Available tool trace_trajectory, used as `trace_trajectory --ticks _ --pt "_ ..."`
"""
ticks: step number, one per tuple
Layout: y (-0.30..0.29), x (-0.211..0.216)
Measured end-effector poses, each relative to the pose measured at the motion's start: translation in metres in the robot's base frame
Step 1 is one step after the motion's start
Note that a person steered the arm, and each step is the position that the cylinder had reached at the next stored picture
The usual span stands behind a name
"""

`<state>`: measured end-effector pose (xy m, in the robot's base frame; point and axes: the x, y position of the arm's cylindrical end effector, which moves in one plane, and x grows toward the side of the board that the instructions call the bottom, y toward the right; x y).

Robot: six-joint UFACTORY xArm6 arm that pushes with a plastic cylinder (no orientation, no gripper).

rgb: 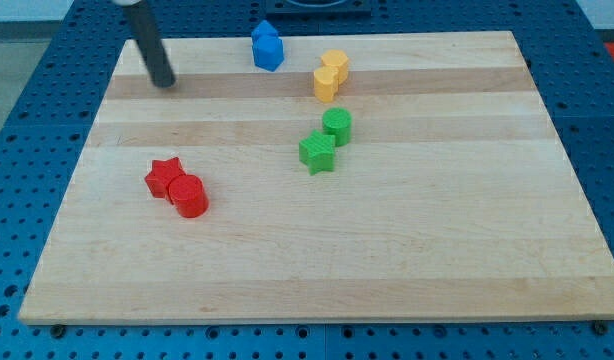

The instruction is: Separate blue triangle from blue cube

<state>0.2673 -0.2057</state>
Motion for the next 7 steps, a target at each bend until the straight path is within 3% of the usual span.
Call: trace_trajectory --ticks 2,3,5,7 --pt "0.058 -0.056" --pt "0.044 -0.036" --pt "0.083 0.02" --pt "0.158 0.004"
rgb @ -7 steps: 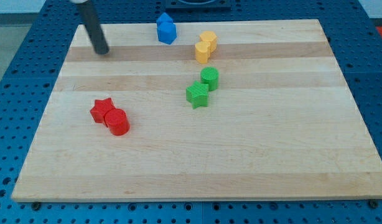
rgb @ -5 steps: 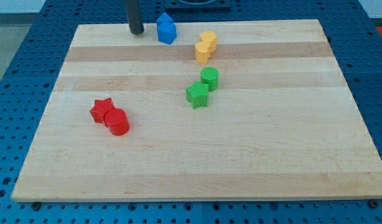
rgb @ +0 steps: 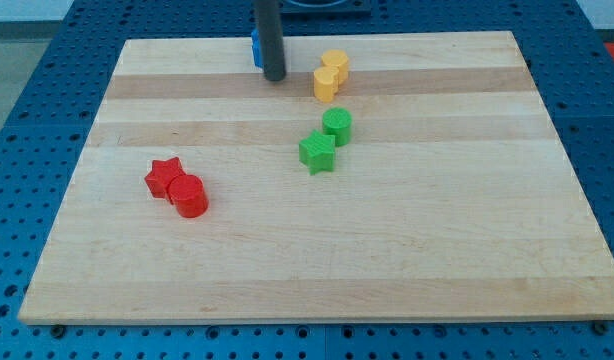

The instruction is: Separate blue triangle from blue cube

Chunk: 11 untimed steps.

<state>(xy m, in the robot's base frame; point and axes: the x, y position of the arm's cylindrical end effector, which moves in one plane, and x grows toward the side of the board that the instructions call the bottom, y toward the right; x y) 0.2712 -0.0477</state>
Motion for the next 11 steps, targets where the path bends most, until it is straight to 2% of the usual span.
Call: trace_trajectory --ticks 1,3,5,8,11 --pt "0.028 -0.014" --pt "0.045 -0.078" --pt "-0.008 -0.078" --pt "-0.036 -0.068" --pt "-0.03 -0.077"
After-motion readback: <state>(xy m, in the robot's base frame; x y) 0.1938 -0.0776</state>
